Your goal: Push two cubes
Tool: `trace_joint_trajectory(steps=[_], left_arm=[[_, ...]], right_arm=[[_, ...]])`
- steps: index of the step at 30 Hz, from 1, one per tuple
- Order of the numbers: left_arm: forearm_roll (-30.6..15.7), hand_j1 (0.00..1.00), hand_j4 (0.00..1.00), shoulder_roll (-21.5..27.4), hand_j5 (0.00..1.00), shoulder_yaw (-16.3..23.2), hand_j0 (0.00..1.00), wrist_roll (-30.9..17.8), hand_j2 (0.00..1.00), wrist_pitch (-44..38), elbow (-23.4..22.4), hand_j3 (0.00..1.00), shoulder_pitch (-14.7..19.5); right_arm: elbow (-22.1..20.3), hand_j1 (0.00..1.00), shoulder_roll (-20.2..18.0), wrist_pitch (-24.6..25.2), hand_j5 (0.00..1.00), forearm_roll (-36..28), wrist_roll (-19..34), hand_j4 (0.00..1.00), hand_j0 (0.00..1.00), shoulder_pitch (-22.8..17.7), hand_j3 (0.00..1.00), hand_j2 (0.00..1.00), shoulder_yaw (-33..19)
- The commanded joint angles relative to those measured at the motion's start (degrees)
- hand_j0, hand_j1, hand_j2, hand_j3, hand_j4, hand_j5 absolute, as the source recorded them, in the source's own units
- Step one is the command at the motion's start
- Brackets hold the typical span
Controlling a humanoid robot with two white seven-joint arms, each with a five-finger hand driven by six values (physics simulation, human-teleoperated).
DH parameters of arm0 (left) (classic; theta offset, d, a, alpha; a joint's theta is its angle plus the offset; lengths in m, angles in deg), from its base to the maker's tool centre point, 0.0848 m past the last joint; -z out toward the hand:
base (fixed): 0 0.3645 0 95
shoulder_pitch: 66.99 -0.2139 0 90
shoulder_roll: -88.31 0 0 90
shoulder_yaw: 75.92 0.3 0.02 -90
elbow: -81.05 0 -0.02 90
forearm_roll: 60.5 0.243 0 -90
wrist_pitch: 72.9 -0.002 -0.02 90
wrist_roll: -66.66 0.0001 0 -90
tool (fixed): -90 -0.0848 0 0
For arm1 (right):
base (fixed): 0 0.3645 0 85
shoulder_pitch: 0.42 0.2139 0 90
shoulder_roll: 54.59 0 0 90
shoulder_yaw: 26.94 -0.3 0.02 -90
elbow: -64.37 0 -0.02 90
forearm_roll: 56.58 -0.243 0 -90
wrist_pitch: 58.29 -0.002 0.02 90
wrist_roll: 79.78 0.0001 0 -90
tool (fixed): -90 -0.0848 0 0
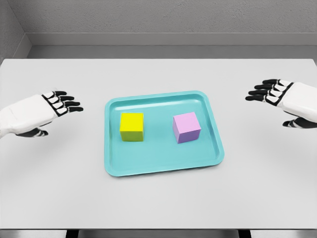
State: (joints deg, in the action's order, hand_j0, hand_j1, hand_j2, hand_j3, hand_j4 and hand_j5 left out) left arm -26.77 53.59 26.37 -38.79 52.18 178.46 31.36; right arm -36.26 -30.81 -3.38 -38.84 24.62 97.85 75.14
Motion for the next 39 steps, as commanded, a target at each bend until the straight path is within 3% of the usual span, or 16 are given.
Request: trace_joint_trajectory(steps=[1,6,8,9,10,12,14,16,18,21,23,29,39], left_arm=[[0.02,1.00,1.00,-0.52,1.00,0.36,1.00,-0.73,1.00,-0.08,-0.11,1.00,0.00],[0.81,1.00,1.00,-0.70,1.00,0.36,1.00,-1.69,1.00,-0.08,-0.20,1.00,0.26],[2.12,1.00,1.00,-1.84,1.00,0.45,1.00,-2.75,1.00,-0.08,-0.99,1.00,1.32],[5.29,1.00,1.00,-3.42,1.00,0.71,1.00,-3.10,1.00,-0.08,-1.08,1.00,2.55],[6.61,1.00,1.00,-3.60,1.00,1.50,1.00,-3.19,1.00,-0.08,-1.25,1.00,3.08],[8.10,0.91,0.91,-3.69,0.91,3.96,0.91,-3.19,0.91,-0.08,-2.31,0.91,5.53],[10.04,0.82,0.82,-3.77,0.82,6.51,0.82,-3.19,0.82,-0.08,-3.10,0.82,8.17],[10.39,0.77,0.77,-5.00,0.77,7.83,0.77,-3.28,0.77,-0.08,-4.68,0.77,9.67],[10.65,0.77,0.77,-5.80,0.77,12.66,0.77,-4.33,0.77,-0.08,-7.14,0.77,13.71],[11.18,0.77,0.77,-6.59,0.77,13.98,0.77,-4.42,0.77,-0.08,-7.50,0.77,14.59],[11.18,0.77,0.77,-6.94,0.77,14.25,0.77,-4.42,0.77,-0.08,-7.50,0.77,14.59],[10.92,0.77,0.77,-7.20,0.77,14.78,0.77,-4.42,0.77,-0.08,-6.88,0.77,14.50],[10.65,0.77,0.77,-8.17,0.77,14.95,0.77,-4.51,0.77,-0.08,-4.16,0.77,14.94]], right_arm=[[-0.10,1.00,-0.15,0.08,1.00,0.54,-0.08,1.00,1.00,0.00,1.00,1.00,0.40],[-0.18,1.00,-0.15,0.08,1.00,-3.94,-6.06,1.00,1.00,0.35,1.00,1.00,1.11],[0.17,1.00,0.12,0.08,1.00,1.33,4.91,1.00,1.00,5.97,1.00,1.00,1.37],[0.17,0.98,1.08,0.08,0.98,3.79,10.72,0.98,0.98,7.99,0.98,0.98,1.28],[0.17,0.90,1.79,0.08,0.90,6.43,14.15,0.90,0.90,10.10,0.90,0.90,1.37],[-0.01,0.83,5.30,0.08,0.83,13.54,15.65,0.83,0.83,10.63,0.83,0.83,1.37],[1.66,0.82,12.07,0.08,0.82,21.19,16.79,0.82,0.82,11.78,0.82,0.82,1.46],[4.91,0.78,14.97,0.08,0.78,22.78,17.06,0.78,0.78,14.06,0.78,0.78,1.55],[8.34,0.78,17.52,0.08,0.78,23.04,17.32,0.78,0.78,14.50,0.78,0.78,2.51],[10.63,0.78,17.61,0.08,0.78,23.13,17.50,0.78,0.78,16.08,0.78,0.78,9.54],[9.31,0.79,17.52,0.08,0.79,23.04,20.59,0.79,0.79,18.37,0.79,0.79,10.69],[7.55,0.79,16.90,0.08,0.79,24.19,20.59,0.79,0.79,22.32,0.79,0.79,16.22],[6.14,0.79,18.75,0.08,0.79,26.73,20.59,0.79,0.79,24.79,0.79,0.79,24.13]])
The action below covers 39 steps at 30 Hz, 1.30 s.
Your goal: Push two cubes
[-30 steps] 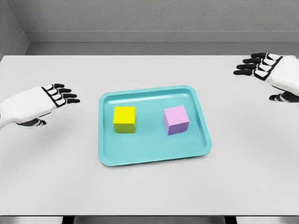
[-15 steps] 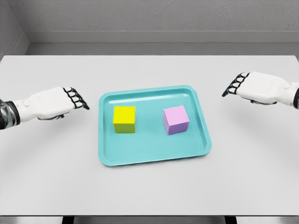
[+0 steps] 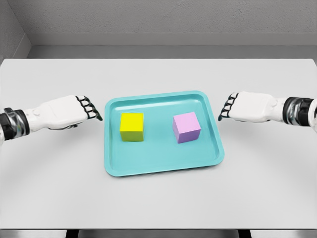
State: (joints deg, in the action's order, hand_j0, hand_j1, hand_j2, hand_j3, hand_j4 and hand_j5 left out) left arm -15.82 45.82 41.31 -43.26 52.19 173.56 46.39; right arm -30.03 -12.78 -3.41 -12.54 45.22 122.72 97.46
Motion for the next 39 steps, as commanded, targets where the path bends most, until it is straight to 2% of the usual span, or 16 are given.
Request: trace_joint_trajectory(steps=[1,8,15,25,39], left_arm=[[-0.30,0.77,0.77,-0.40,0.77,0.37,0.77,0.06,0.77,-0.09,0.74,0.77,0.00],[-0.47,0.77,0.77,-2.07,0.77,0.98,0.77,-0.73,0.77,-0.09,0.83,0.77,0.09],[-0.30,0.77,0.77,-4.01,0.77,1.51,0.77,-1.70,0.77,-0.09,1.36,0.77,0.79],[-0.30,0.78,0.78,-5.24,0.78,1.95,0.78,-1.96,0.78,-0.09,1.36,0.78,0.88],[-0.03,0.78,0.78,-8.40,0.78,1.95,0.78,-3.98,0.78,-0.09,1.71,0.78,1.93]], right_arm=[[-0.09,0.79,0.90,0.12,0.79,1.49,-0.01,0.79,0.79,0.00,0.79,0.79,2.61],[0.26,0.80,0.72,0.12,0.80,1.75,-0.01,0.80,0.80,6.94,0.80,0.80,9.81],[0.26,0.80,0.81,0.12,0.80,1.93,-0.01,0.80,0.80,7.56,0.80,0.80,11.48],[-1.85,0.80,0.81,0.12,0.80,1.75,-0.01,0.80,0.80,9.14,0.80,0.80,12.27],[-2.99,0.80,2.13,0.12,0.80,1.84,-0.01,0.80,0.80,9.14,0.80,0.80,14.38]])
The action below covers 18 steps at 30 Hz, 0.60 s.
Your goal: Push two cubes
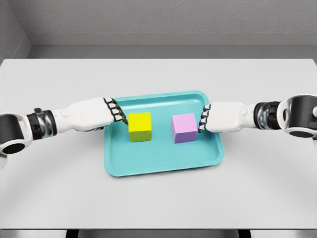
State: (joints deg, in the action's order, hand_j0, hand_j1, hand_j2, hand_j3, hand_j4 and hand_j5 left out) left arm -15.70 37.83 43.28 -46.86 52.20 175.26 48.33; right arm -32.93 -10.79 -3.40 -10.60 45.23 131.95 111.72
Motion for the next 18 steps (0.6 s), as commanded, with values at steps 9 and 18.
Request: trace_joint_trajectory(steps=[9,18], left_arm=[[-0.06,0.77,0.77,-2.69,0.77,-0.02,0.77,-2.24,0.77,-0.10,-0.08,0.77,0.97],[0.11,0.77,0.77,-3.22,0.77,0.07,0.77,-2.33,0.77,-0.10,0.00,0.77,1.14]], right_arm=[[-0.08,0.80,1.72,0.11,0.80,-0.10,-0.02,0.80,0.80,0.35,0.80,0.80,1.08],[-0.08,0.80,2.33,0.11,0.80,-0.10,-0.02,0.80,0.80,0.79,0.80,0.80,1.08]])
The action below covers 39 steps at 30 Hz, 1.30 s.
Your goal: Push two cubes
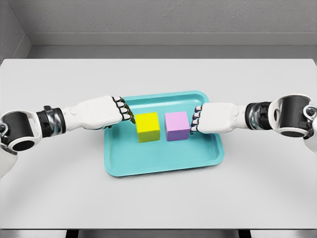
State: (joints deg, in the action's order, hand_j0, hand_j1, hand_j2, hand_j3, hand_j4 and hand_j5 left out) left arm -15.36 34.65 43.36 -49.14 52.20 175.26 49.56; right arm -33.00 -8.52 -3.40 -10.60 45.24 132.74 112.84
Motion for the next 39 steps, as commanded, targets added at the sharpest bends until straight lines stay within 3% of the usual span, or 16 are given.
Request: trace_joint_trajectory(steps=[1,12,19,25,29,31,32,33,34,36,39], left_arm=[[-0.23,0.77,0.77,-0.05,0.77,-0.01,0.77,-0.04,0.77,-0.09,0.01,0.77,0.00],[-0.23,0.77,0.77,-1.28,0.77,-0.01,0.77,-0.04,0.77,-0.09,0.01,0.77,0.44],[-0.66,0.77,0.77,-0.40,0.77,-0.80,0.77,-0.04,0.77,-0.09,-0.35,0.77,0.53],[-0.84,0.73,0.73,0.57,0.73,-0.80,0.73,-0.04,0.73,-0.09,-2.89,0.73,1.32],[-0.84,0.73,0.73,0.57,0.73,-0.98,0.73,0.05,0.73,-0.09,-2.98,0.73,1.41],[-0.93,0.73,0.73,1.53,0.73,-1.16,0.73,0.05,0.73,-0.09,-2.89,0.73,1.49],[-1.10,0.73,0.73,2.67,0.73,-1.16,0.73,0.05,0.73,-0.09,-2.81,0.73,1.49],[-3.65,0.73,0.73,5.57,0.73,-1.33,0.73,0.14,0.73,-0.09,-2.54,0.73,1.49],[-4.79,0.74,0.74,7.24,0.74,-2.29,0.74,0.14,0.74,-0.09,-2.54,0.74,1.49],[-4.88,0.78,0.78,9.44,0.78,-3.70,0.78,0.31,0.78,-0.09,-2.98,0.78,1.32],[-9.63,0.92,0.92,13.31,0.92,-3.79,0.92,0.40,0.92,-0.09,-2.98,0.92,1.14]], right_arm=[[-0.01,0.80,0.16,0.11,0.80,-0.10,-0.02,0.80,0.80,0.00,0.80,0.80,-0.04],[2.71,0.80,0.42,0.11,0.80,1.21,-0.02,0.80,0.80,0.61,0.80,0.80,-0.04],[4.20,0.80,2.97,0.11,0.80,1.39,-0.02,0.80,0.80,2.02,0.80,0.80,1.72],[4.12,0.80,3.67,0.11,0.80,1.48,-0.02,0.80,0.80,2.20,0.80,0.80,2.07],[4.64,0.80,3.32,0.11,0.80,1.48,-0.02,0.80,0.80,3.08,0.80,0.80,1.90],[3.94,0.81,0.26,0.11,0.81,0.51,-0.02,0.81,0.81,4.92,0.81,0.81,0.76],[2.80,0.82,-2.30,0.11,0.82,-1.77,-0.02,0.82,0.82,5.01,0.82,0.82,-1.70],[-0.63,0.84,-6.07,0.11,0.84,-6.07,-0.02,0.84,0.84,4.92,0.84,0.84,-8.90],[-2.12,0.85,-9.15,0.11,0.85,-9.15,-0.02,0.85,0.85,4.57,0.85,0.85,-12.68],[-3.35,0.99,-17.15,0.11,0.99,-15.57,-0.02,0.99,0.99,2.47,0.99,0.99,-18.75],[-3.18,1.00,-17.59,0.11,1.00,-19.88,-0.02,1.00,1.00,-8.43,1.00,1.00,-27.45]])
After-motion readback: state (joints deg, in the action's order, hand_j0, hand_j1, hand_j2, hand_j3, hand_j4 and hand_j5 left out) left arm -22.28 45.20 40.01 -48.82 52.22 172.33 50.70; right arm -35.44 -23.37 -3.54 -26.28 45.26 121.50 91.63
